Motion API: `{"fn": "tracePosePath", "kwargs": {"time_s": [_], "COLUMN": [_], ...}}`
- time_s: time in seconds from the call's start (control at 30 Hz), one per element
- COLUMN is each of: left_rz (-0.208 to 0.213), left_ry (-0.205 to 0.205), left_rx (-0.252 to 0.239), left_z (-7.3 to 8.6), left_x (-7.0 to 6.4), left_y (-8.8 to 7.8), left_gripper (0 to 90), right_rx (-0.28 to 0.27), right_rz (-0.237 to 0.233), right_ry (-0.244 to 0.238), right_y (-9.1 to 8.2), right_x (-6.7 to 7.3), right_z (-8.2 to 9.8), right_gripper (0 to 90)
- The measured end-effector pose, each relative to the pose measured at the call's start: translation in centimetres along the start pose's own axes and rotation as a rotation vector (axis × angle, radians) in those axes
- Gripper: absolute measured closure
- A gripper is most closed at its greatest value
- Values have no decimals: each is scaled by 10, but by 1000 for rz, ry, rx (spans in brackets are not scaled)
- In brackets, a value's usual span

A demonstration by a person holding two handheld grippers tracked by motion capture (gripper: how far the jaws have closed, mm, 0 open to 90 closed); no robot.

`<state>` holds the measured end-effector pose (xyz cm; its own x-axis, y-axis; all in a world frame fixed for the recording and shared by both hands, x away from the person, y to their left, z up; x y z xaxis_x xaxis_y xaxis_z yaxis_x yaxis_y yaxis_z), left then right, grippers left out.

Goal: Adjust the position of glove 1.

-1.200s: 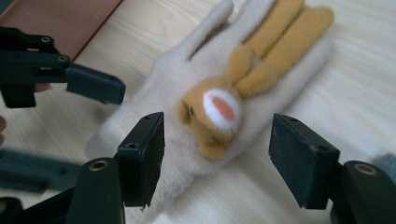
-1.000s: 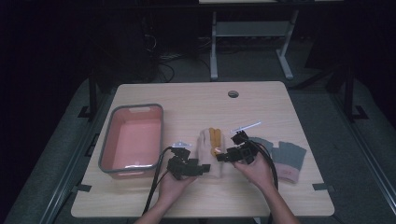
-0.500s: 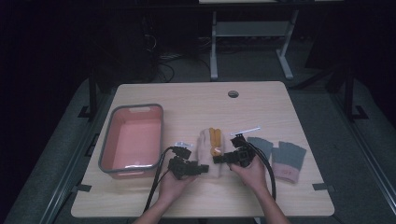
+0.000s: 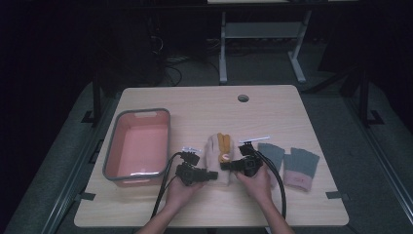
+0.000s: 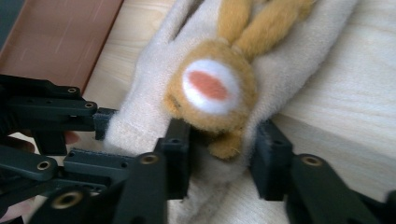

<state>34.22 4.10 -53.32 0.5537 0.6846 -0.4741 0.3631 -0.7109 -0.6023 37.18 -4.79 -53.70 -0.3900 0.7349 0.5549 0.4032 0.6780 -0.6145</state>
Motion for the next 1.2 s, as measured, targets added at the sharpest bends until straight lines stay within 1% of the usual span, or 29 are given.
{"fn": "tracePosePath", "kwargs": {"time_s": [0.03,0.1,0.23,0.3,0.37,0.47,0.53,0.57,0.6,0.83,0.87,0.93,0.97,1.0,1.03,1.07,1.2], "left_rz": [1,7,21,30,40,47,57,65,69,94,96,101,103,107,110,117,124], "left_ry": [0,0,-24,-41,-49,-45,-55,-64,-67,-74,-88,-91,-100,-96,-97,-98,-108], "left_rx": [0,-3,-10,-15,-12,-12,-14,-24,-23,-34,-34,-37,-43,-46,-50,-53,-57], "left_z": [0,0,-1,-2,-2,-2,-3,-4,-4,-8,-8,-8,-9,-10,-11,-12,-15], "left_x": [0,0,1,1,1,1,2,1,1,-1,-2,-2,-3,-3,-4,-5,-7], "left_y": [0,0,1,2,2,1,0,1,0,-1,-1,-1,-1,-2,-2,-3,-6], "left_gripper": [617,626,639,646,654,661,665,668,670,680,681,682,682,683,683,682,683], "right_rx": [2,5,7,16,18,15,17,16,15,4,1,-3,-6,-6,-14,-16,-30], "right_rz": [6,4,-13,-18,-31,-40,-51,-58,-66,-91,-90,-96,-97,-97,-107,-111,-121], "right_ry": [-6,-2,35,52,68,73,78,80,97,100,101,98,94,100,92,95,101], "right_y": [1,2,5,6,6,5,4,3,2,-4,-5,-7,-8,-9,-9,-10,-14], "right_x": [0,1,2,2,1,2,2,1,2,4,4,4,4,5,5,6,8], "right_z": [0,1,1,1,1,0,0,-1,-2,-4,-5,-5,-6,-6,-7,-7,-11], "right_gripper": [667,702,769,790,802,813,817,820,821,828,829,829,829,829,829,829,830]}}
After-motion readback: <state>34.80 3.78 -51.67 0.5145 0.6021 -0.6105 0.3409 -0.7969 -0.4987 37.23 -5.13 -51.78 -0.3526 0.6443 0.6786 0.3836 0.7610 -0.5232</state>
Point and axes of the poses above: each handheld gripper's, and its own axes: y roughly forward along the jaws, z roughly out of its underside, x roughly to its left, the point moved 10 cm from there along y, roughly forward along the jaws, and after that the axes turned 8 degrees about -x, right-handed, at the moved point
